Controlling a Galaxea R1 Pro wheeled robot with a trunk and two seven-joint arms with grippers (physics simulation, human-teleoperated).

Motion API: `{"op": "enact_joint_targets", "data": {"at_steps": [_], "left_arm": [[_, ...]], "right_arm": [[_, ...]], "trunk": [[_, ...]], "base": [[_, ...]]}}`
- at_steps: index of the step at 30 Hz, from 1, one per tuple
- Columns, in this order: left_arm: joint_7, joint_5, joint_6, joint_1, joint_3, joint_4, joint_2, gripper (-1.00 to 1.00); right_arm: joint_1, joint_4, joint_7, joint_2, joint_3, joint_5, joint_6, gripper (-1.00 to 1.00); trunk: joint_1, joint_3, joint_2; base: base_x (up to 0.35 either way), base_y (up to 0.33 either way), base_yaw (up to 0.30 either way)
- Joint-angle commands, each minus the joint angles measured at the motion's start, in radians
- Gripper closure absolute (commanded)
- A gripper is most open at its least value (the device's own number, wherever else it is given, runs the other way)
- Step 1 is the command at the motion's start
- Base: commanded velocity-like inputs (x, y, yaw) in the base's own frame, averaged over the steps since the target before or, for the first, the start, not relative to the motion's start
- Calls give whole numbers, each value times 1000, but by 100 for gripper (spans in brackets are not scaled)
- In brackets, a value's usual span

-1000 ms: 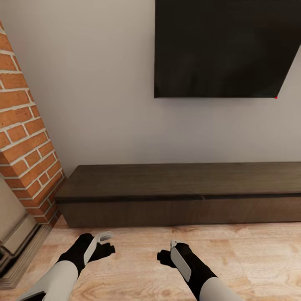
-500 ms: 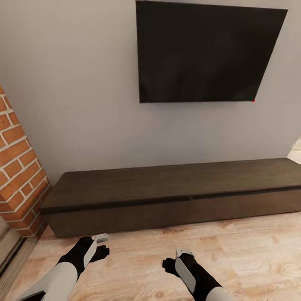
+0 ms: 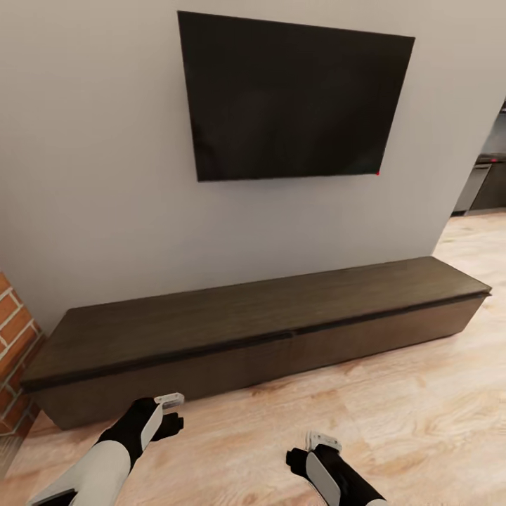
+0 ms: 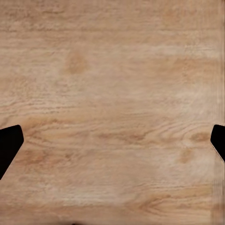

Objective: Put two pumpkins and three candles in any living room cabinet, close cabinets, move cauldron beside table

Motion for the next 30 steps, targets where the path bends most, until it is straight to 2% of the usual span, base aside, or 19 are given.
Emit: {"op": "enact_joint_targets", "data": {"at_steps": [1, 3, 7, 21, 30], "left_arm": [[0, 0, 0, 0, 0, 0, -1, -100], [1, 0, 0, 0, 1, 0, -3, -100], [7, 0, 0, 0, 2, 0, -4, -100], [8, 0, 0, 0, 4, 0, -6, -100], [7, 0, 0, 0, 3, 0, -9, -100]], "right_arm": [[0, 1, 0, -4, 0, -1, -4, -100], [0, 4, 2, -18, 0, -2, -13, -100], [0, 5, 2, -28, 0, -2, -18, -100], [0, 7, 0, -31, -17, -1, -22, -100], [0, 15, -1, -30, -39, -21, -41, -100]], "trunk": [[-4, 3, 7], [-12, 9, 21], [-27, 21, 49], [-81, 64, 147], [-115, 92, 210]], "base": [[0, 0, -279], [0, 0, -279], [0, 0, -279], [0, 0, -279], [0, 0, -283]]}}
